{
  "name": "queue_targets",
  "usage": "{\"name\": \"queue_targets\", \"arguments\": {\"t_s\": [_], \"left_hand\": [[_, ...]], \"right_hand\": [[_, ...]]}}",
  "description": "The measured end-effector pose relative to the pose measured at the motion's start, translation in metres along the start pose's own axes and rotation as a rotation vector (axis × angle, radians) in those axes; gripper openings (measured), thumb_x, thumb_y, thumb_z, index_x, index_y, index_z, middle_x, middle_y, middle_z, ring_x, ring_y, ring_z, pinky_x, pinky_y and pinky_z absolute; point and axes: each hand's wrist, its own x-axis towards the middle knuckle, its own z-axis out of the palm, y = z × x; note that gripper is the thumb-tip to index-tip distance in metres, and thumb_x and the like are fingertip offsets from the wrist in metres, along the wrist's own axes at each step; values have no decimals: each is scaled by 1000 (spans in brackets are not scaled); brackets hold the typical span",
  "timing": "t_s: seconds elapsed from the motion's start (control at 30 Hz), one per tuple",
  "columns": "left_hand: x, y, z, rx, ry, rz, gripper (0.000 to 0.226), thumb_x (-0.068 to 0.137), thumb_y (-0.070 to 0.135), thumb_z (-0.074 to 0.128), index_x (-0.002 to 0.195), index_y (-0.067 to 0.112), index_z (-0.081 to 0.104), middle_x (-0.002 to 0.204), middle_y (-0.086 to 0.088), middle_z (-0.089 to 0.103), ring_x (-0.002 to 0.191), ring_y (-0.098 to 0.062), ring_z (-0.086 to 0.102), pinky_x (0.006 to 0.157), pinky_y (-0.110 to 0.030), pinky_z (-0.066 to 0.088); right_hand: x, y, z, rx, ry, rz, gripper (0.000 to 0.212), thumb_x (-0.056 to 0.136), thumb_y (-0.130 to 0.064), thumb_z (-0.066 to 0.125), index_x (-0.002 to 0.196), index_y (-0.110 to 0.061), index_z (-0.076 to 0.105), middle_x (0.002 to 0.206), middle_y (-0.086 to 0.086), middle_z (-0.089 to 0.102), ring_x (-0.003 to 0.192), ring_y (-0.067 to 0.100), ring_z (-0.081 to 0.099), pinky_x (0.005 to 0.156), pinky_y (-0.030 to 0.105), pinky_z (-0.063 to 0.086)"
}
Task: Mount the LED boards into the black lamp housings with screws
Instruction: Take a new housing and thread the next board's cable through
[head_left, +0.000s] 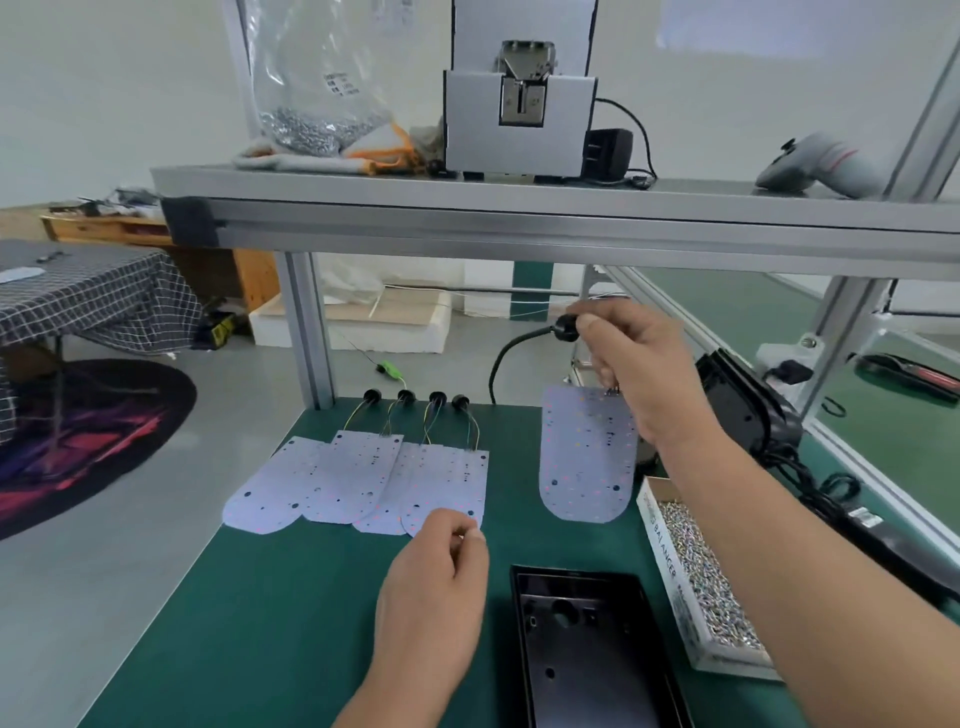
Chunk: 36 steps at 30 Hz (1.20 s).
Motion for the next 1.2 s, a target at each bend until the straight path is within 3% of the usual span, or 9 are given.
{"name": "queue_targets", "arguments": {"t_s": [0.17,0.3,0.5,0.57,0.63,0.73,0.87,1.1,1.2], "left_hand": [[3,-2,5,-66,24,38,18,103,39,60,120,43,57,104,28,64,93,1,61,73,-18,44],[6,-4,3,-161,26,47,42,102,38,63,140,46,45,107,21,60,86,-8,62,75,-24,47],[6,-3,8,-220,-21,72,70,99,40,70,156,51,30,111,23,58,93,-7,62,83,-24,47],[5,0,10,-237,-32,100,78,94,48,72,155,59,25,111,21,59,89,-9,63,84,-24,48],[5,2,10,-250,-28,115,89,82,60,72,154,67,20,109,17,59,87,-10,61,83,-23,48],[6,2,8,-222,-27,171,74,82,63,69,147,71,36,98,9,59,94,-6,62,84,-23,49],[7,-4,7,-248,67,198,17,106,47,61,119,56,67,112,12,69,103,-7,67,93,-41,58],[5,27,-6,-889,89,0,33,101,42,58,112,14,74,110,-12,80,104,-32,79,80,-28,65],[-1,37,-10,-1077,-27,-71,30,99,35,60,99,13,80,115,-23,78,109,-36,78,77,-28,65]], "right_hand": [[-65,-49,-26,-82,-20,-237,18,99,-19,68,111,-25,79,80,1,74,60,5,57,58,17,45],[-105,-91,-41,32,19,-391,20,92,-21,79,110,-28,80,92,-4,79,80,15,73,72,22,57],[-128,-148,-52,254,49,-491,15,92,-14,71,105,-22,72,79,-10,73,62,4,62,56,12,42],[-125,-160,-59,249,68,-408,10,92,-6,61,96,-9,52,64,-18,62,50,-1,45,49,14,29],[-123,-172,-64,260,76,-305,16,96,-3,42,86,-14,38,55,-18,56,43,-1,35,46,19,22],[-126,-183,-61,276,43,-308,34,105,4,18,88,-16,39,50,-16,56,33,-1,29,43,21,23],[-124,-169,-56,358,67,-361,30,98,-8,43,102,-24,68,68,-7,66,36,3,31,47,18,24],[-118,-104,-50,387,272,70,13,100,-16,63,105,-13,75,80,5,66,44,9,33,46,28,24],[-120,-75,-33,441,297,307,15,106,-18,60,105,-4,67,67,2,57,45,9,34,42,23,25]]}}
